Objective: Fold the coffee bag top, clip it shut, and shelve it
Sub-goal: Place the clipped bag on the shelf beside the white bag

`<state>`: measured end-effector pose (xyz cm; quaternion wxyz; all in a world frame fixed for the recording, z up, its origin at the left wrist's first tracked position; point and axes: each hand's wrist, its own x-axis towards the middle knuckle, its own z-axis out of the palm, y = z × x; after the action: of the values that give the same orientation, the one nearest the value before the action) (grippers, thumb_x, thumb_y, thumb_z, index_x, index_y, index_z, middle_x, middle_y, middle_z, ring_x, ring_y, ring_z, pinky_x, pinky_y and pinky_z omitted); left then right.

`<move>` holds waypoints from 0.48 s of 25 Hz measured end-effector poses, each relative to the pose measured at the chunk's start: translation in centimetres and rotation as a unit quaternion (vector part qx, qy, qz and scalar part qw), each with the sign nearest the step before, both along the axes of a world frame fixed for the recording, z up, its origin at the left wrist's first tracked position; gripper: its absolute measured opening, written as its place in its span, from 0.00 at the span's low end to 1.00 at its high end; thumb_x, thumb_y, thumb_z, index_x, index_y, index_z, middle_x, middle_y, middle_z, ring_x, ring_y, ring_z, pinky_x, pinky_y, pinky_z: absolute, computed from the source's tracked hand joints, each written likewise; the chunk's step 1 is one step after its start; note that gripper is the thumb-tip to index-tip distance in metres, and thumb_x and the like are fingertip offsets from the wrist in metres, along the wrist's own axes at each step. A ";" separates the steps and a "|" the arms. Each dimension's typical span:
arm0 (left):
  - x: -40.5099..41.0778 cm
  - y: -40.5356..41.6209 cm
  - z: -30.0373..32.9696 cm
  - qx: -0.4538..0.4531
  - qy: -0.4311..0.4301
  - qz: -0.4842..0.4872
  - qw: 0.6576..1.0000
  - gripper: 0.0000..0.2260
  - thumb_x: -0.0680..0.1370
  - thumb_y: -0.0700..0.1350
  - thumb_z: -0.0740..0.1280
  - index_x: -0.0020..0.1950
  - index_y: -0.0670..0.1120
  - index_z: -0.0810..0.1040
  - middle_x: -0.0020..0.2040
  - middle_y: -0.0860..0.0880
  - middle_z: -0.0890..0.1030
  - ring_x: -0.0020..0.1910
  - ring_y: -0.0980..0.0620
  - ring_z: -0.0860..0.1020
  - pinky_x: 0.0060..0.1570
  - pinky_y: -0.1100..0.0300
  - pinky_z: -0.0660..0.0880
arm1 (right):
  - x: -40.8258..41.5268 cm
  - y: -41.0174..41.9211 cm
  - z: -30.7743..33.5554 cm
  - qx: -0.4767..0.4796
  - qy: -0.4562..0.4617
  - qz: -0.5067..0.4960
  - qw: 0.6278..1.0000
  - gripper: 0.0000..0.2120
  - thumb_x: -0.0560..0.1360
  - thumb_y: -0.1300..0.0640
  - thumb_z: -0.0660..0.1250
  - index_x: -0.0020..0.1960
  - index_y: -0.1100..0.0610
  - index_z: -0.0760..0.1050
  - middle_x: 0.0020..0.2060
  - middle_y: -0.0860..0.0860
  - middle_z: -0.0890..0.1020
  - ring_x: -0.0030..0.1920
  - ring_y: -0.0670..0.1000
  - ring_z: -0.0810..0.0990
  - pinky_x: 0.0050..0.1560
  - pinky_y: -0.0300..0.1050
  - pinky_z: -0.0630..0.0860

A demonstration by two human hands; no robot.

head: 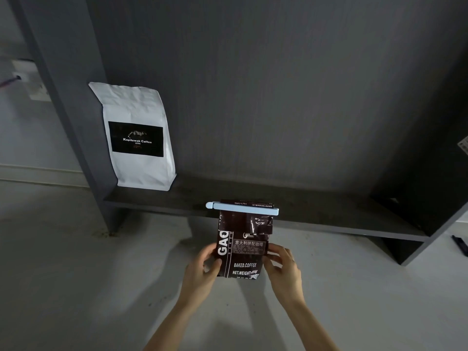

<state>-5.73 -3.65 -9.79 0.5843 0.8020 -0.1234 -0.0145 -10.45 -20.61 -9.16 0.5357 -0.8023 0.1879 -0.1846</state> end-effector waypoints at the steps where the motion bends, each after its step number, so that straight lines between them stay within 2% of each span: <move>1: 0.0 0.0 0.1 0.003 -0.004 0.007 1.000 0.13 0.74 0.35 0.63 0.59 0.41 0.73 0.53 0.51 0.77 0.52 0.54 0.75 0.45 0.77 0.68 | 0.0 0.1 0.0 -0.007 0.001 -0.003 1.000 0.10 0.72 0.66 0.64 0.51 0.56 0.76 0.48 0.51 0.76 0.41 0.39 0.75 0.33 0.20 0.69; 4: 0.0 -0.2 0.5 -0.001 -0.004 0.028 1.000 0.10 0.74 0.35 0.64 0.55 0.40 0.76 0.49 0.51 0.78 0.48 0.53 0.76 0.38 0.83 0.66 | -0.2 0.3 0.2 -0.021 0.004 -0.011 1.000 0.10 0.72 0.66 0.63 0.50 0.56 0.76 0.46 0.50 0.76 0.40 0.39 0.75 0.33 0.20 0.70; 7: -0.1 -0.3 0.7 0.003 -0.018 0.043 0.999 0.11 0.74 0.36 0.64 0.56 0.41 0.76 0.49 0.53 0.78 0.47 0.53 0.76 0.38 0.82 0.67 | -0.3 0.6 0.6 -0.030 -0.001 -0.028 0.999 0.10 0.73 0.67 0.62 0.49 0.57 0.77 0.44 0.50 0.76 0.37 0.38 0.75 0.33 0.23 0.71; 9: -0.2 -0.1 0.6 0.012 -0.034 0.051 0.998 0.12 0.74 0.36 0.65 0.56 0.41 0.75 0.49 0.53 0.77 0.45 0.54 0.76 0.38 0.82 0.67 | -0.2 1.0 0.8 -0.043 0.004 -0.037 0.998 0.07 0.73 0.65 0.63 0.47 0.57 0.78 0.43 0.50 0.77 0.36 0.41 0.76 0.34 0.27 0.70; 12: -0.4 0.5 0.9 0.012 -0.045 0.046 0.998 0.12 0.73 0.35 0.65 0.56 0.43 0.75 0.45 0.57 0.78 0.43 0.60 0.76 0.40 0.81 0.67 | 0.2 1.7 1.3 -0.047 0.006 -0.040 0.998 0.05 0.72 0.64 0.65 0.45 0.58 0.79 0.42 0.51 0.78 0.37 0.44 0.76 0.37 0.30 0.68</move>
<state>-6.12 -3.11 -8.87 0.5687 0.8135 -0.1121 0.0468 -10.27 -18.93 -7.91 0.4886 -0.8192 0.2146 -0.2100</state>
